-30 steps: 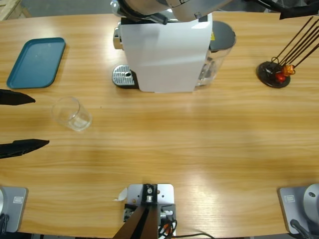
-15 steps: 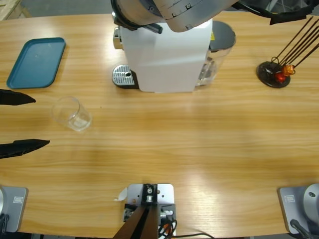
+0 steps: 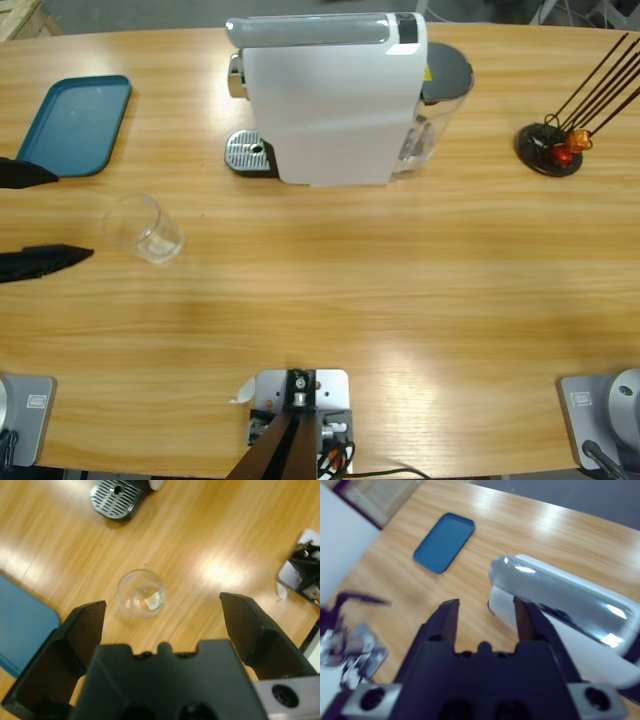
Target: Pour coffee
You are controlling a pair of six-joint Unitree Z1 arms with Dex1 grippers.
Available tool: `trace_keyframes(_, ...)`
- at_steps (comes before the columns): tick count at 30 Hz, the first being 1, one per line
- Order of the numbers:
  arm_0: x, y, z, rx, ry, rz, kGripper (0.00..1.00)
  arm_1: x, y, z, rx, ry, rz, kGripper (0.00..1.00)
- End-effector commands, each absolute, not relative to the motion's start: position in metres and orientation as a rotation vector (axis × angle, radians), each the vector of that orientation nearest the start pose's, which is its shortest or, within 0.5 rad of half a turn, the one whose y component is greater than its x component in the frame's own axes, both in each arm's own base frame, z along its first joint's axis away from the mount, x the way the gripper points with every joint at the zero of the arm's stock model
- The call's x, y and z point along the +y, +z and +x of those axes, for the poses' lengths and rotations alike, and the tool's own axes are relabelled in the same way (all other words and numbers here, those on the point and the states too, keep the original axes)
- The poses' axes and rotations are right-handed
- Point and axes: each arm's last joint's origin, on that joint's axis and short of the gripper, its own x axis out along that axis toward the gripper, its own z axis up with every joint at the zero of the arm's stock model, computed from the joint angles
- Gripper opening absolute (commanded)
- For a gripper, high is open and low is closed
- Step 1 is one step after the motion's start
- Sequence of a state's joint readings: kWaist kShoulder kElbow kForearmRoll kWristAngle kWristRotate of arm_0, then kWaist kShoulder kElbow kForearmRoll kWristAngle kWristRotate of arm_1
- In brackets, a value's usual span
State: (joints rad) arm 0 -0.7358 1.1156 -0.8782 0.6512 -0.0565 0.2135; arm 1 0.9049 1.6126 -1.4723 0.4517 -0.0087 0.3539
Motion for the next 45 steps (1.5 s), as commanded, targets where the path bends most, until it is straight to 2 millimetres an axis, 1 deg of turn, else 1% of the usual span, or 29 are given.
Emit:
trace_keyframes(1,-0.094,0.325,0.112,0.808,-0.896,0.420,0.996,0.147,0.393,0.154,0.672,0.826,0.039,1.000)
trace_keyframes(4,-0.095,0.309,0.122,0.794,-0.847,0.410,0.996,0.130,0.364,0.137,0.722,0.806,0.028,1.000)
trace_keyframes(6,-0.097,0.290,0.126,0.804,-0.833,0.420,0.996,0.122,0.341,0.127,0.750,0.804,0.033,1.000)
trace_keyframes(7,-0.096,0.280,0.127,0.817,-0.824,0.427,0.996,0.118,0.333,0.122,0.747,0.813,0.041,1.000)
trace_keyframes(9,-0.094,0.268,0.125,0.816,-0.800,0.439,0.996,0.112,0.322,0.116,0.744,0.812,0.055,1.000)
trace_keyframes(11,-0.093,0.266,0.127,0.800,-0.768,0.451,0.996,0.109,0.316,0.117,0.757,0.798,0.061,1.000)
trace_keyframes(14,-0.097,0.256,0.134,0.840,-0.752,0.468,0.996,0.112,0.310,0.125,0.756,0.789,0.075,1.000)
trace_keyframes(17,-0.099,0.250,0.136,0.876,-0.761,0.464,0.996,0.121,0.303,0.138,0.758,0.791,0.086,1.000)
trace_keyframes(21,-0.103,0.243,0.140,0.933,-0.772,0.421,0.996,0.124,0.295,0.152,0.754,0.778,0.105,1.000)
trace_keyframes(26,-0.106,0.239,0.144,0.947,-0.772,0.408,0.996,0.124,0.288,0.160,0.770,0.772,0.111,1.000)
trace_keyframes(30,-0.116,0.227,0.159,0.969,-0.756,0.404,0.996,0.126,0.286,0.165,0.775,0.772,0.117,1.000)
trace_keyframes(32,-0.120,0.223,0.164,0.975,-0.756,0.405,0.990,0.125,0.285,0.166,0.778,0.769,0.118,1.000)
trace_keyframes(36,-0.118,0.225,0.163,0.959,-0.734,0.419,0.982,0.125,0.281,0.167,0.791,0.762,0.117,1.000)
trace_keyframes(41,-0.110,0.236,0.153,0.931,-0.727,0.419,0.974,0.125,0.274,0.170,0.804,0.757,0.121,1.000)
trace_keyframes(45,-0.104,0.237,0.146,0.957,-0.724,0.430,0.977,0.126,0.271,0.173,0.805,0.754,0.122,1.000)
